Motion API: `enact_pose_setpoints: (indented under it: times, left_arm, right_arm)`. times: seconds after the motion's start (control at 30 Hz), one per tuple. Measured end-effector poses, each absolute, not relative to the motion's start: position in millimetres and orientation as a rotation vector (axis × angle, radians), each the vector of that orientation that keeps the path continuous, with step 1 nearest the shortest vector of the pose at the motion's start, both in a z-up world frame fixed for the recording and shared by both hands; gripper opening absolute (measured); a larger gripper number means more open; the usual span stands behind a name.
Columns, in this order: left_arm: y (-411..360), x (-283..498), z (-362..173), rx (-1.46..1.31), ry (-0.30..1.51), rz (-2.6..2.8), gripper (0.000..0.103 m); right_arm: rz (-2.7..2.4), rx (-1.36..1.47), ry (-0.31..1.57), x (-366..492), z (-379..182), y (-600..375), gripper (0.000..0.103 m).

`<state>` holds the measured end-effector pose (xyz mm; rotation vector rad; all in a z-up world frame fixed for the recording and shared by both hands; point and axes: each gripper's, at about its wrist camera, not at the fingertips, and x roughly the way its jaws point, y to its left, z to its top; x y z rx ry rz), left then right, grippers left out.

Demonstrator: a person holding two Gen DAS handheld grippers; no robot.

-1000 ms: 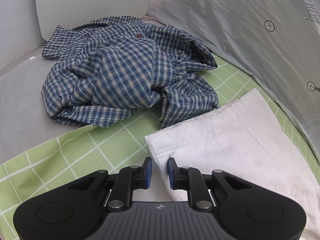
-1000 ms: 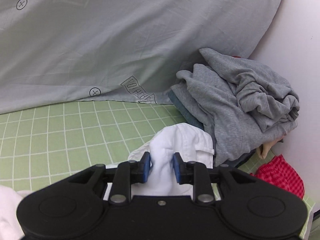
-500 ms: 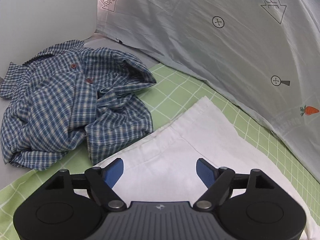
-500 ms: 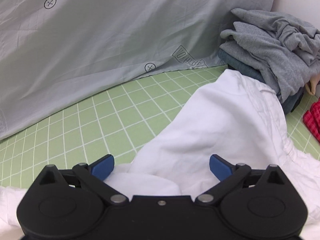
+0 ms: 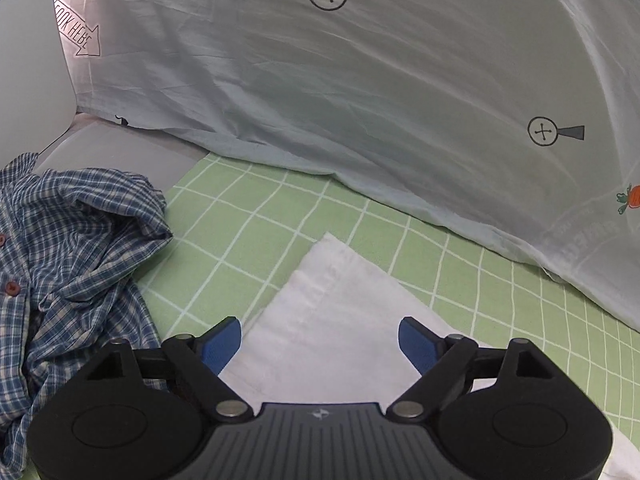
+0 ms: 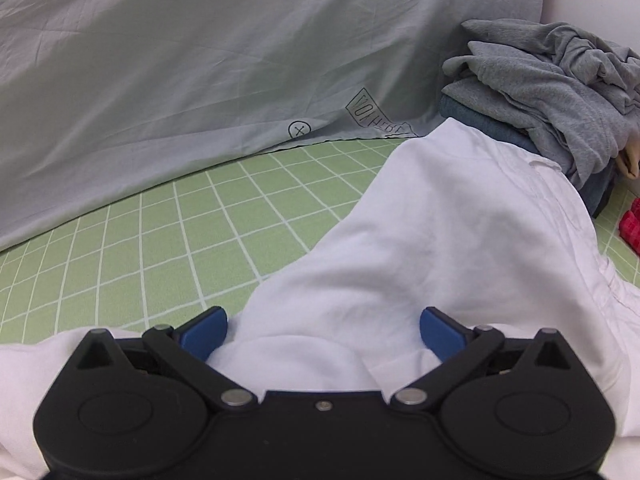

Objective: Fold clothes

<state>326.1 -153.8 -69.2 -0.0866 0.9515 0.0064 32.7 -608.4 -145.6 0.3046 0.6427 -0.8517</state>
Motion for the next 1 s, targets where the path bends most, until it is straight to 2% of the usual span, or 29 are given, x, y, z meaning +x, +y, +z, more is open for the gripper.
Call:
enact_pose_setpoints:
  times: [0.17, 0.23, 0.27, 0.3, 0.4, 0.43, 0.57, 0.73, 0.9, 1.0]
  left_arm:
    - [-161.0, 349.0, -84.5, -0.066, 0.968, -0.015, 0.086]
    - [-157.2, 349.1, -86.0, -0.133, 0.949, -0.013, 0.072]
    - [-154.8, 347.6, -85.6, -0.161, 0.932, -0.002, 0.062]
    - [-153.3, 346.8, -85.2, -0.171, 0.925, 0.004, 0.045]
    - [-151.6, 345.9, -83.2, -0.206, 0.93, -0.007, 0.014]
    - [-151.5, 344.7, -82.1, -0.223, 0.93, -0.017, 0.011]
    - [-156.0, 330.7, -63.1, -0.221, 0.885, -0.003, 0.01]
    - [-139.7, 291.2, -19.0, -0.343, 0.816, -0.018, 0.01]
    - [-101.0, 213.5, 35.4, -0.461, 0.731, -0.064, 0.009]
    - [-80.5, 157.2, 51.4, -0.485, 0.718, -0.079, 0.009]
  right_arm:
    - [-0.851, 0.304, 0.643, 32.1, -145.9, -608.3, 0.103]
    - [-0.851, 0.304, 0.643, 32.2, -146.5, -608.4, 0.103]
    - [-0.85, 0.304, 0.643, 32.6, -146.6, -608.6, 0.103]
    - [-0.85, 0.304, 0.643, 32.7, -146.6, -608.6, 0.103]
    - [-0.852, 0.304, 0.644, 34.0, -146.6, -608.6, 0.103]
    - [-0.852, 0.304, 0.644, 34.0, -146.5, -608.6, 0.103]
    - [-0.852, 0.304, 0.644, 34.1, -146.4, -608.2, 0.103]
    - [-0.854, 0.299, 0.65, 34.4, -145.5, -607.1, 0.103]
    - [-0.839, 0.27, 0.724, 31.2, -124.9, -597.1, 0.103]
    - [-0.809, 0.291, 0.687, 7.1, -104.4, -580.1, 0.103]
